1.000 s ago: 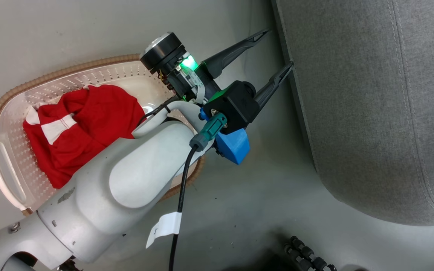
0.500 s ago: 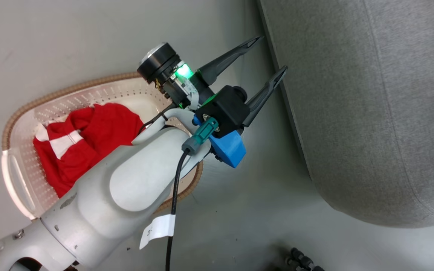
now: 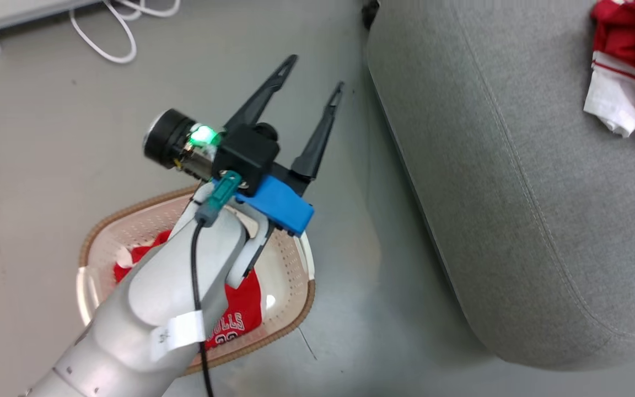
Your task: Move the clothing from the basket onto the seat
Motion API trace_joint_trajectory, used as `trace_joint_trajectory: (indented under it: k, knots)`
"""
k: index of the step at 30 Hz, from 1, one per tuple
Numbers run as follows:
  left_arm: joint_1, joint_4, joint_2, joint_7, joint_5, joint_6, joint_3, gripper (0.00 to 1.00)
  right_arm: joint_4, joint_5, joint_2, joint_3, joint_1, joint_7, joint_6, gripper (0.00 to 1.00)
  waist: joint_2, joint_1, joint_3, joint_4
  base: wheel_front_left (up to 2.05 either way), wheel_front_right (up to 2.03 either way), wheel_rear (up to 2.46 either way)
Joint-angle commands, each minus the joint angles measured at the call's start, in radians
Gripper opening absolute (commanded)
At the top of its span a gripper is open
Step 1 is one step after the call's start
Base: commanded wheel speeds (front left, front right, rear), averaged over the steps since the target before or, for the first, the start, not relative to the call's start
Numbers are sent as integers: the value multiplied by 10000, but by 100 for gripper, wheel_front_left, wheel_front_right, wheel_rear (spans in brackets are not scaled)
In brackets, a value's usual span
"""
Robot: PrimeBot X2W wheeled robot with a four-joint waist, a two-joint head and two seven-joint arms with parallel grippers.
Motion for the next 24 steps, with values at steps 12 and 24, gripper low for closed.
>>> trace_joint_trajectory:
  k: [12, 24]
  knots:
    - [2111, -694, -121, -37, 507, 32, 2904, 100, -694, 450, 530, 2129, 936, -35, -1, 100, 0, 1, -1903, 1485, 0, 0, 0]
    - [4249, -1216, -724, -37, 1570, -547, 5448, 100, -672, 698, 1007, 3195, 2044, -35, 1, 100, 0, 1, -3030, 2432, 0, 0, 0]
